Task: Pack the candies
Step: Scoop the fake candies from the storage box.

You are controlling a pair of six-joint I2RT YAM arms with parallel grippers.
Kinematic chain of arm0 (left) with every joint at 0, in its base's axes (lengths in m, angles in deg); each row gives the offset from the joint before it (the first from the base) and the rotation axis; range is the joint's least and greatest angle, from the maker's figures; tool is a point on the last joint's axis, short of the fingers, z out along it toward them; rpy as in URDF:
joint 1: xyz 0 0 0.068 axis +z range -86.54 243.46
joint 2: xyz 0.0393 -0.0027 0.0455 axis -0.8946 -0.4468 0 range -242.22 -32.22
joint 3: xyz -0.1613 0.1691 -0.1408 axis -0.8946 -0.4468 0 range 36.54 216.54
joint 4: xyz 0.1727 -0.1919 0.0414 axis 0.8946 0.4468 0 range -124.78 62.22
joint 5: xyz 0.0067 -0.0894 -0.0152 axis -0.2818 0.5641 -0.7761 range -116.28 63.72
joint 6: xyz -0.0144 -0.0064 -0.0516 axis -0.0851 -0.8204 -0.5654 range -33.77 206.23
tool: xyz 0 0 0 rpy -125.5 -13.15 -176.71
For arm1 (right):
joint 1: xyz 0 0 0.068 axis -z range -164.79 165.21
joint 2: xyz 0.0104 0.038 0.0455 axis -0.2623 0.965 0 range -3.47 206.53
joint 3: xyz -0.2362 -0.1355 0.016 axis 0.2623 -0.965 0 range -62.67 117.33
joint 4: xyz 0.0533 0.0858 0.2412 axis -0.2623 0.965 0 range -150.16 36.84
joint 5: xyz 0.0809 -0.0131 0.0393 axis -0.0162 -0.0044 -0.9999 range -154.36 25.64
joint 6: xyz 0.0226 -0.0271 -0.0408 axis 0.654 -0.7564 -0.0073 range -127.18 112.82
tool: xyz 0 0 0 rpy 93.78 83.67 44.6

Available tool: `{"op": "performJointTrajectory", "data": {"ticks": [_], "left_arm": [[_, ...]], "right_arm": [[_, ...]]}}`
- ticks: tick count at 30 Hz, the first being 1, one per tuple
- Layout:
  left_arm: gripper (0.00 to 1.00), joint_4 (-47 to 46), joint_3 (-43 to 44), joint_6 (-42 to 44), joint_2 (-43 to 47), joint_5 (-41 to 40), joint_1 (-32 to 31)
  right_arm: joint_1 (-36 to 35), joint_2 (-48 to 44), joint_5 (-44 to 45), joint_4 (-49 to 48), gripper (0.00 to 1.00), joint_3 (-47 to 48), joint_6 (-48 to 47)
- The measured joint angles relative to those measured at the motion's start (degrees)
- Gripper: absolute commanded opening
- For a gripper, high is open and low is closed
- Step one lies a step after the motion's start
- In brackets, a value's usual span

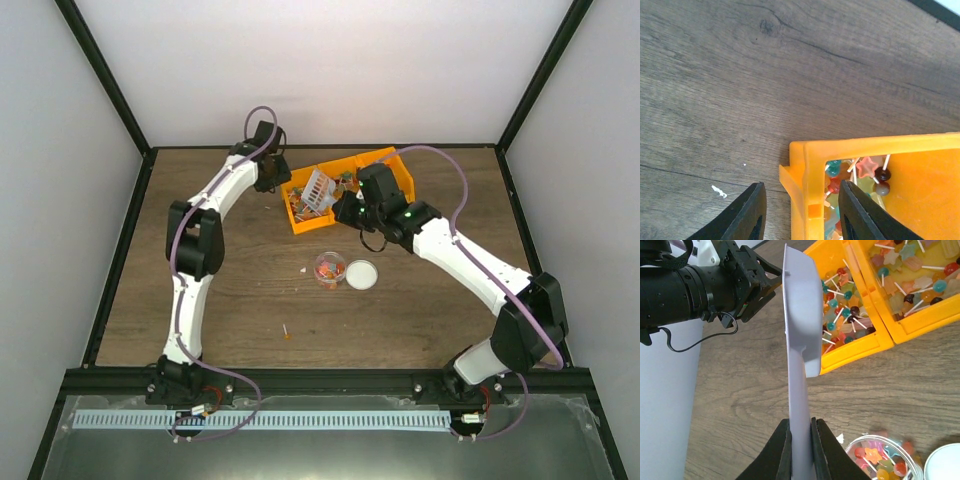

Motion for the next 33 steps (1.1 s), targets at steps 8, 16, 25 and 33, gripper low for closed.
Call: {"op": "performJointTrajectory", "data": {"ticks": [8, 16, 25, 33], "left_arm": [[0.32, -0.02, 0.0, 0.35, -2.93, 0.04, -0.31], [0.15, 0.07, 0.02, 1.44, -2.97, 0.0, -0.72], [0.04, 0.98, -0.02, 3.32, -2.89, -3.72, -1.9], [0.04, -0.02, -6.16, 2.82, 0.81, -5.51, -3.19]], "right_arm": [[0.59, -0.02, -0.39, -0.02, 0.01, -0.66, 0.07], [0.66, -0.02, 0.28, 0.7, 0.01, -0.66, 2.6], [0.68, 1.38, -1.25, 1.22, 0.01, -1.11, 15.45], [-1.25, 2.45, -1.86, 1.14, 0.01, -1.11, 24.5]]}}
